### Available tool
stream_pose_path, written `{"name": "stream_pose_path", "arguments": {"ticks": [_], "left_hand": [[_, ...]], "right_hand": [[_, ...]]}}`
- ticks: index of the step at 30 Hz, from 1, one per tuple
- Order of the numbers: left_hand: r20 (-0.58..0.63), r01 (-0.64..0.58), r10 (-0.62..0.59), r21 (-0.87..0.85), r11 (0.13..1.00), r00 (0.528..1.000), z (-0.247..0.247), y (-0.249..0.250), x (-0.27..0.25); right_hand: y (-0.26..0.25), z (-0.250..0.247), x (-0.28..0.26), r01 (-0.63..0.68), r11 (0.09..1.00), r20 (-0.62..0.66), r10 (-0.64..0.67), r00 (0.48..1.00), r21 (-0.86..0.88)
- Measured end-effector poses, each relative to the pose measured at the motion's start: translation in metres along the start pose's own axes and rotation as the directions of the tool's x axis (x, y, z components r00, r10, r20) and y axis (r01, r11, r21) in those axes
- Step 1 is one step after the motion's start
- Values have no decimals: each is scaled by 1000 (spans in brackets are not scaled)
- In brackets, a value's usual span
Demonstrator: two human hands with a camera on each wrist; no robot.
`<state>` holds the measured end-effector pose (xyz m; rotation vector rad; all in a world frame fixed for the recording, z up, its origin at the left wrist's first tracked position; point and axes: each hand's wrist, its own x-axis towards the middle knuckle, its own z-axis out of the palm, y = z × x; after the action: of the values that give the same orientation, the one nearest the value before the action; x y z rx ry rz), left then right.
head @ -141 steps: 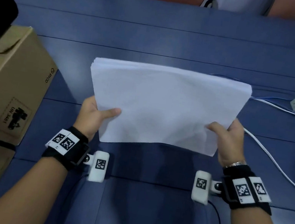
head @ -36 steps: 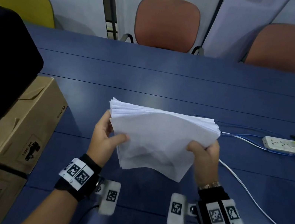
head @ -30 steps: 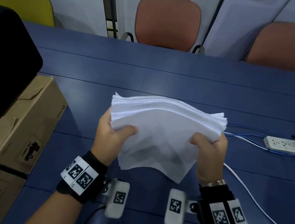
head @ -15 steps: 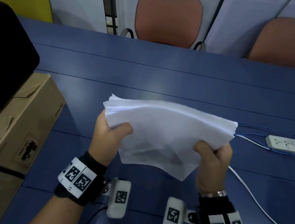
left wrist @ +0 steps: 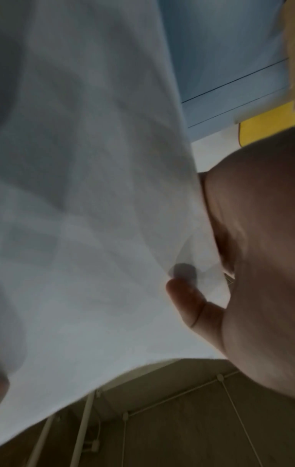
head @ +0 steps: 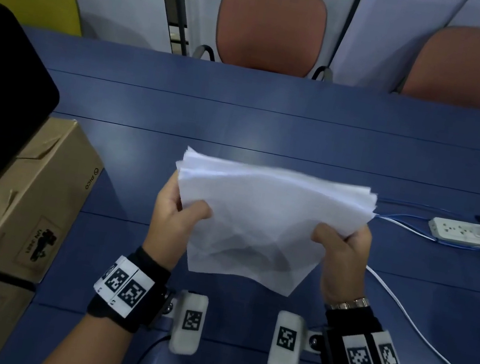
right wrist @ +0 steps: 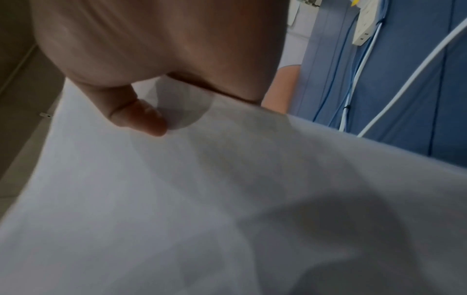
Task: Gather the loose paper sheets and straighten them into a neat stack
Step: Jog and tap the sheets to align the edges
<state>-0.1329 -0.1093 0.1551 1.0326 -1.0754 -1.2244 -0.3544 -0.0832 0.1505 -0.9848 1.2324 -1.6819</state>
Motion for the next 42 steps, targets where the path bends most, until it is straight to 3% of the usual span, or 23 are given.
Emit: {"name": "stream_pose_path", "arguments": {"ticks": [4,7,10,13,17,28,32,35,42], "left_hand": [[0,-83,83,-31,996,997,0,16,-5],[-118,-157,152,-39,987,981,13,35,-7],[-232,-121,110,-32,992,966,23,47,-2],[-271,-94,100,37,995,957,22,44,-1],[-257,-88,70,-57,994,964,21,45,-4],[-195,-6,-1,-37,999,981,11,41,-3],[-260,-1,-7,-31,1000,966,9,37,2],[-244,6,-30,-100,995,969,7,34,2],[-149,147,-175,-179,973,973,-18,-13,5]], "right_hand": [[-2,-1,-3,2,1000,61,-2,998,-4],[-4,-1,-4,5,1000,60,-3,998,-24],[-6,-2,-4,-2,999,45,5,999,-47],[-7,0,-6,9,999,63,-6,998,-51],[-7,-1,-6,29,999,73,-28,997,-18],[1,-4,-7,4,999,100,0,995,-40],[5,-3,-7,15,999,97,-11,995,-32],[8,-5,-7,2,1000,83,-2,997,7],[27,-10,-2,-160,987,123,157,980,14]]}}
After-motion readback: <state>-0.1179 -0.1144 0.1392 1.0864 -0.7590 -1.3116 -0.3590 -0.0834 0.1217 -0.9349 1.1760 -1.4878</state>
